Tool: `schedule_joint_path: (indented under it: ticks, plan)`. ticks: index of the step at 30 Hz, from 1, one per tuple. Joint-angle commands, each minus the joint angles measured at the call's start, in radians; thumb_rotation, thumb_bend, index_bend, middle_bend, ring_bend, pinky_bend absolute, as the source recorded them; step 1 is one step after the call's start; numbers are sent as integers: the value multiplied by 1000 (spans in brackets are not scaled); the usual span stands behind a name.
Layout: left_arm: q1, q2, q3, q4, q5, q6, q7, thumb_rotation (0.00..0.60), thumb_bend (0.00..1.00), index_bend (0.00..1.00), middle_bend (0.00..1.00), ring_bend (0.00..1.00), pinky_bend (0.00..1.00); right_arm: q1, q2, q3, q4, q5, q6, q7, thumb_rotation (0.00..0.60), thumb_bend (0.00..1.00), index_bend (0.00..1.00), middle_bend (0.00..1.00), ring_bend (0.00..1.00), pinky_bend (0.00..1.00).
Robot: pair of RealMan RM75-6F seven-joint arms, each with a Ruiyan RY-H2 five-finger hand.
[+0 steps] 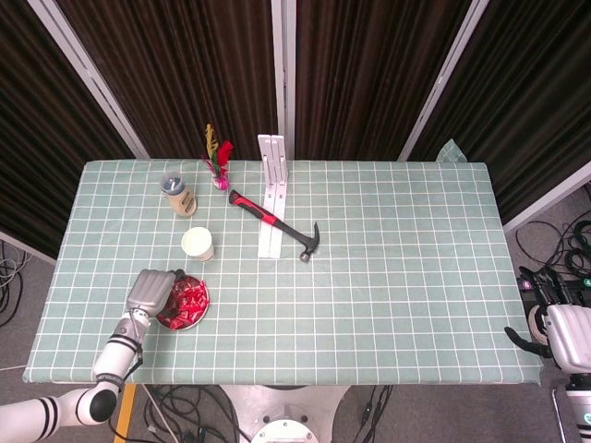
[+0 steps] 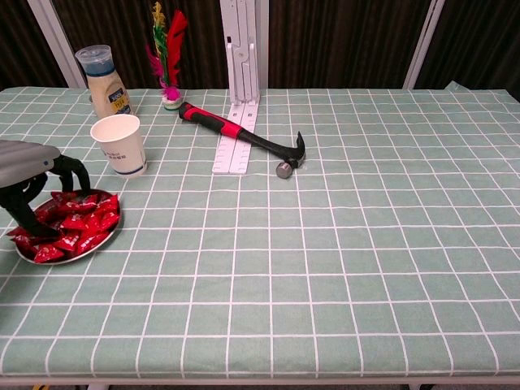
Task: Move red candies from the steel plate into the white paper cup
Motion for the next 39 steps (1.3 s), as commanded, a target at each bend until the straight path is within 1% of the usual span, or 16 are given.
schedule_joint_path:
  ticks: [1, 5, 13, 18, 24, 32, 39]
  plan:
    - [-4, -4, 8, 10, -5, 2, 4, 600, 195, 410, 547, 760, 1000, 0, 2, 0, -3, -1, 1, -2, 600, 110, 94, 186, 41, 264]
    - [-4, -12, 16, 20, 3, 9, -8, 600, 201, 429, 555, 767, 1000, 1, 3, -2, -7, -2, -2, -5, 600, 110, 94, 185, 43, 270]
    - [-9, -32, 31, 58, 53, 5, -60, 600, 226, 480, 584, 785, 1000, 1, 5, -1, -14, -1, -3, -10, 600, 108, 94, 187, 50, 287]
    - [-12, -45, 34, 96, 96, -9, -123, 600, 267, 538, 617, 810, 1000, 1, 8, -1, -18, 2, -3, -14, 600, 106, 94, 188, 51, 290]
    - [-5, -59, 37, 136, 139, -15, -210, 600, 340, 595, 654, 834, 1000, 0, 10, -2, -22, 4, -4, -16, 600, 106, 94, 189, 51, 297]
    - [5, -62, 35, 164, 188, -8, -304, 600, 435, 668, 714, 862, 1000, 2, 10, 0, -28, 4, -4, -21, 600, 106, 93, 195, 66, 313]
    - [16, -58, 33, 170, 231, 10, -373, 600, 486, 710, 750, 876, 1000, 0, 11, -1, -31, 4, -3, -23, 600, 105, 94, 198, 67, 321]
